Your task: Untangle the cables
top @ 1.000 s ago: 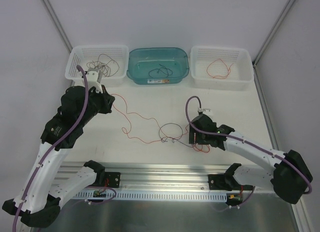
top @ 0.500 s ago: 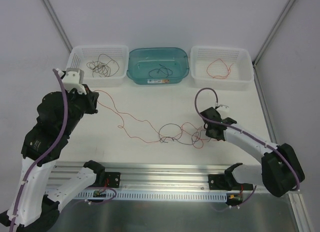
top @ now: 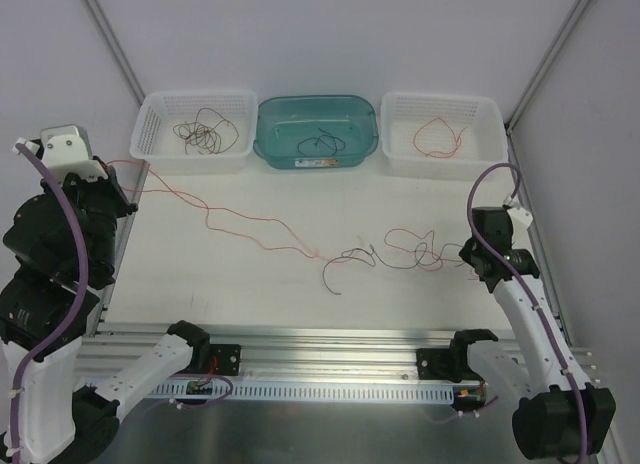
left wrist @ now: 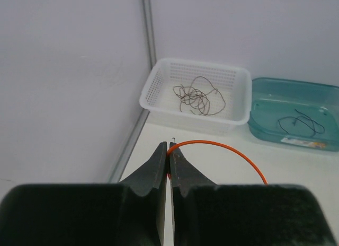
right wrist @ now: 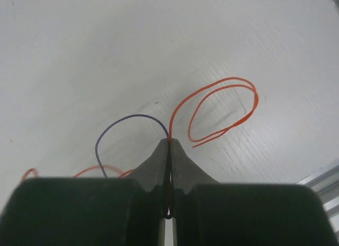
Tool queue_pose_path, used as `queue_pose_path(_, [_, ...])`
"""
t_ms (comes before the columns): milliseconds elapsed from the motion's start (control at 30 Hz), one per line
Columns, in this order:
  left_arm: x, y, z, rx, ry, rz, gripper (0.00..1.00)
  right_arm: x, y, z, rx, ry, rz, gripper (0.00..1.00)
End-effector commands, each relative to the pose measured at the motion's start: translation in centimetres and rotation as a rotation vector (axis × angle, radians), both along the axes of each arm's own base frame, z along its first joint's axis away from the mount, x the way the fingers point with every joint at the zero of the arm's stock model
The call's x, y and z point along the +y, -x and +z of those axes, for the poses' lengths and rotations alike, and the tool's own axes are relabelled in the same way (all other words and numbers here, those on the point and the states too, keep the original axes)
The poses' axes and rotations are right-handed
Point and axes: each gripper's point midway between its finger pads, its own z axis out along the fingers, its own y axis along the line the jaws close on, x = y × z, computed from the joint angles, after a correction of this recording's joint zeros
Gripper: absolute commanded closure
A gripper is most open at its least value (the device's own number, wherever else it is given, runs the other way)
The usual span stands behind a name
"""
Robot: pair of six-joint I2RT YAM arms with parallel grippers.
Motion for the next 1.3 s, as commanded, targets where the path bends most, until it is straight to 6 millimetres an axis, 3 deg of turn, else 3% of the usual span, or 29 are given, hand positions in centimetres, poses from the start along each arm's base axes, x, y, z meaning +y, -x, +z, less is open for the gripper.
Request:
queue_pose_path(0, [2.8,0.7,0.7,0.002,-0.071,0.156,0.98,1.6,-0.5,-0.1,0.023,-0.049,0.103,0.99])
queue_pose_path(67, [1.6,-0.2,-0.3,0.023,-0.073,0.094,0.96,3.3,-0.7,-1.4,0.04,-0.118,0.176,0.99])
queue_pose_path(167, [-1.1,-2.8,-5.1,0.147,-0.101,-0.007,0.96,4.3,-0.3,-3.4,0.091,-0.154,0.22,0.99])
queue_pose_path(233, [-2.8,-3.7,-7.3,0.189,-0.066,-0.073,0.96,5.0,0.0,-4.2,0.126,-0.165,0.262,0.99])
queue_pose_path(333, [-7.6,-5.2,-11.4,0.28,0.027,-0.275,0.97,6.2,0.4,-4.9,0.156,-0.166,0.33,0.93])
queue_pose_path(400, [-10.3,-5.7,-13.8,0.345,0.077,-0.385,0.98,7.6,0.7,-4.8,0.168,-0.168,0.395,0.79])
queue_pose_path(467, [-11.8,-6.0,-14.8,0.374,0.108,-0.444,0.98,8.7,1.0,-4.4,0.162,-0.155,0.452,0.6])
queue_pose_path(567, [-12.5,-6.0,-14.6,0.37,0.122,-0.477,0.98,9.7,1.1,-2.7,0.117,-0.105,0.511,0.4])
queue_pose_path(667, [-13.3,-5.7,-13.3,0.342,0.143,-0.526,0.98,10.9,1.1,0.1,0.025,-0.071,0.572,0.27])
queue_pose_path(800, [-15.8,-4.9,-11.3,0.323,0.201,-0.663,0.97,13.6,1.2,4.4,-0.181,-0.127,0.713,0.19])
queue_pose_path(867, [-16.8,-4.8,-10.2,0.314,0.224,-0.717,0.97,14.9,1.2,6.5,-0.284,-0.171,0.779,0.01])
queue_pose_path(1033, [-19.0,-4.3,-8.6,0.31,0.258,-0.839,0.95,17.8,2.8,11.3,-0.459,-0.259,0.964,0.0])
queue_pose_path(1167, [-20.1,-5.0,-8.9,0.33,0.253,-0.885,0.95,20.8,3.2,13.7,-0.543,-0.357,1.082,0.0])
queue_pose_path(1267, [-20.8,-6.1,-10.5,0.371,0.236,-0.895,0.95,23.6,3.4,15.2,-0.583,-0.419,1.187,0.0])
